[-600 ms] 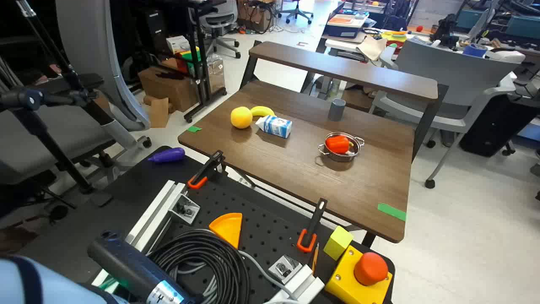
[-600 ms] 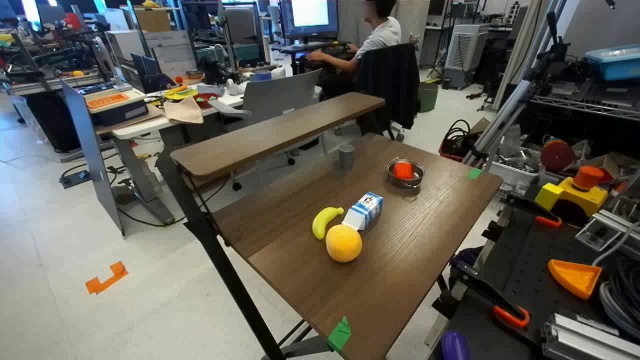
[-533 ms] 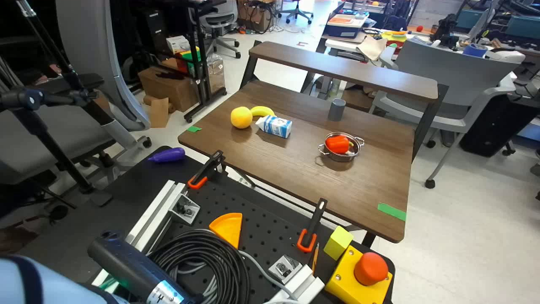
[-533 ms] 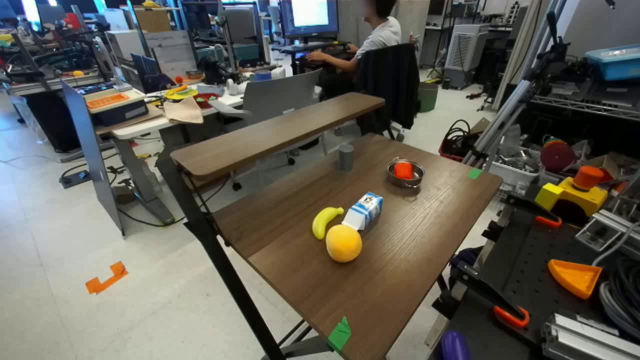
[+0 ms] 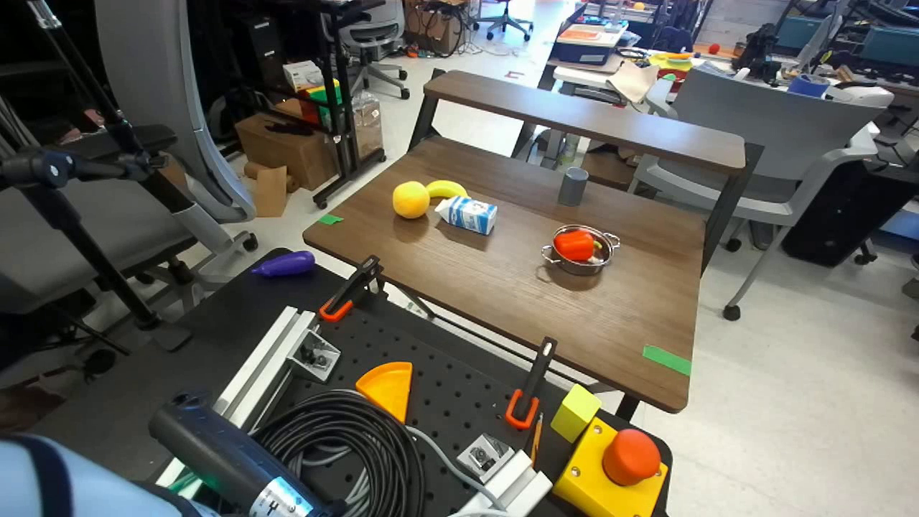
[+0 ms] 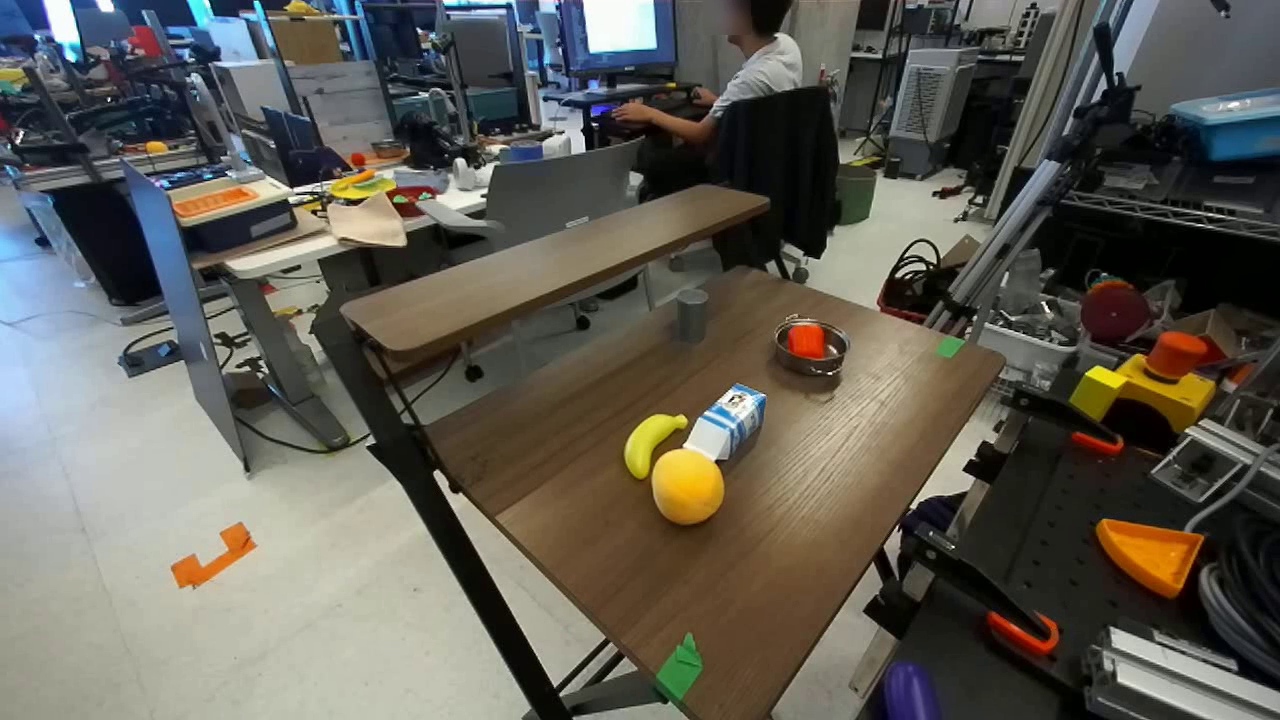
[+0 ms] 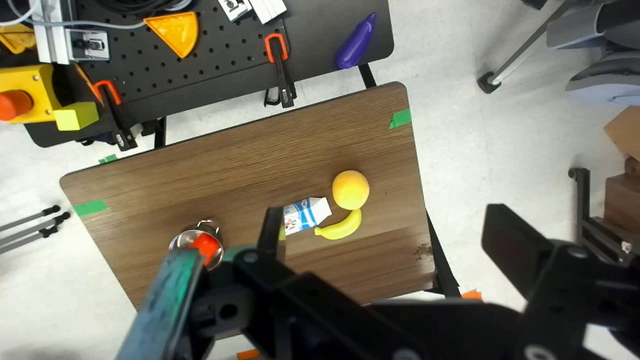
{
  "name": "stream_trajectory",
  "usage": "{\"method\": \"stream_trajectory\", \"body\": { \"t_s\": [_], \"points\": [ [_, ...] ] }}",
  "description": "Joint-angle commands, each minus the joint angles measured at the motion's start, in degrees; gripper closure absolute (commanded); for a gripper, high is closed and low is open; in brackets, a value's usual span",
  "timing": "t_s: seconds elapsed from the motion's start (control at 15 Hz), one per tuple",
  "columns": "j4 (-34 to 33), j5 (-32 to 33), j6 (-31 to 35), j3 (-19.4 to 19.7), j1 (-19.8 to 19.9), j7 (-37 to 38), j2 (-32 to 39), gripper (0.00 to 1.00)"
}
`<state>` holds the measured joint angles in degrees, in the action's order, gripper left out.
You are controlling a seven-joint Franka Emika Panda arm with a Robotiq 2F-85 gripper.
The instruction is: Move the white box to the right
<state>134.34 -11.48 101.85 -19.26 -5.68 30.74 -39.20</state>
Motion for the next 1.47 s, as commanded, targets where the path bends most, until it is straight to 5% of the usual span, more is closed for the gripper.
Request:
{"method": "stream_trajectory", "body": {
  "t_s": [0.0,0.67,1.4],
  "points": [
    [-0.53,-6.21,1.93,2.65,0.75,3.23,1.95,0.00],
    [-0.77,-13.37,13.64,12.49,8.36,9.01,13.85,0.00],
    [1.43,-22.95,42.45,14.40,6.67,26.92,37.22,0.00]
  ]
}}
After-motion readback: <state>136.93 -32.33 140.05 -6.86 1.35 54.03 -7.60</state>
